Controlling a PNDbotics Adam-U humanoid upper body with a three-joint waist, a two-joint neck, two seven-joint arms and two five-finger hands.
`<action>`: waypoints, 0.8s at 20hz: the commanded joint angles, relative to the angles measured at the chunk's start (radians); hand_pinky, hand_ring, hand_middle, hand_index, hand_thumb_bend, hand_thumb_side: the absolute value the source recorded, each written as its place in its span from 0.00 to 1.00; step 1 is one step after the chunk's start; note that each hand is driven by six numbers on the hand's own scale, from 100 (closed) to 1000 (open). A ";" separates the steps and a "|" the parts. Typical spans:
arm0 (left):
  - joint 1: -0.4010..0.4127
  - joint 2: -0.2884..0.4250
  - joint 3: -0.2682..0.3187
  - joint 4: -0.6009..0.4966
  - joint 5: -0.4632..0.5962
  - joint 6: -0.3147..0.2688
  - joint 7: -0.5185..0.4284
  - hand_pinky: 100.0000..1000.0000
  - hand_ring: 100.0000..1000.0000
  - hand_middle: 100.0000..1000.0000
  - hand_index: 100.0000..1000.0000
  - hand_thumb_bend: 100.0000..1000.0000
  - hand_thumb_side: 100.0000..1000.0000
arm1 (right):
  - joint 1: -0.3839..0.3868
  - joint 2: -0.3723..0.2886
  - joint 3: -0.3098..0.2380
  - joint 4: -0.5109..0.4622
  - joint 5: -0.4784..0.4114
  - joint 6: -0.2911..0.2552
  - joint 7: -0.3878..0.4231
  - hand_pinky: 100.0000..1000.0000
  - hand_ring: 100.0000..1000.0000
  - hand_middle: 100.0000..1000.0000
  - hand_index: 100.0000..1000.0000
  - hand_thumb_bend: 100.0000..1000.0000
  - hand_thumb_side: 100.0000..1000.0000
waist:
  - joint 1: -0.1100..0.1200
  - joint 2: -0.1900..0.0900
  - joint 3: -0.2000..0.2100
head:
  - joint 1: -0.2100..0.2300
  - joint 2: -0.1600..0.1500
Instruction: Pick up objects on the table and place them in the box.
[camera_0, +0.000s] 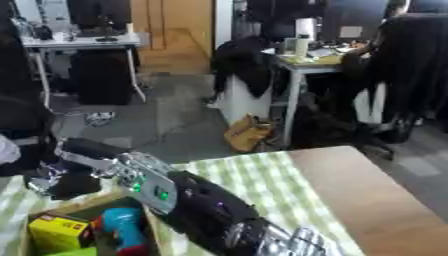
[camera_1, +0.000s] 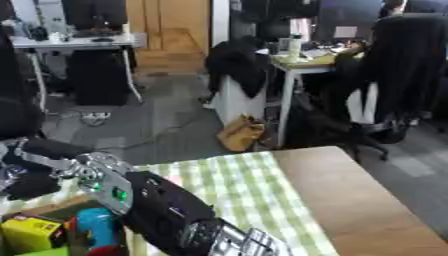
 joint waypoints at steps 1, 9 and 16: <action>-0.021 -0.002 0.005 -0.013 -0.008 -0.017 0.017 0.81 0.86 0.81 0.84 0.19 1.00 | -0.010 0.000 -0.011 0.013 0.038 -0.035 -0.009 0.00 0.00 0.00 0.39 0.00 0.70 | -0.008 0.008 0.000 | 0.035 0.013; -0.024 -0.008 0.006 -0.013 -0.013 -0.018 0.021 0.81 0.86 0.81 0.84 0.19 1.00 | 0.019 0.005 -0.025 0.066 0.100 -0.095 -0.024 0.00 0.00 0.00 0.39 0.00 0.70 | -0.009 0.021 0.001 | 0.053 0.019; -0.023 -0.010 0.007 -0.013 -0.019 -0.018 0.025 0.81 0.86 0.81 0.84 0.18 1.00 | 0.027 0.000 -0.035 0.092 0.174 -0.148 -0.064 0.00 0.00 0.00 0.39 0.00 0.72 | -0.010 0.026 0.001 | 0.048 0.010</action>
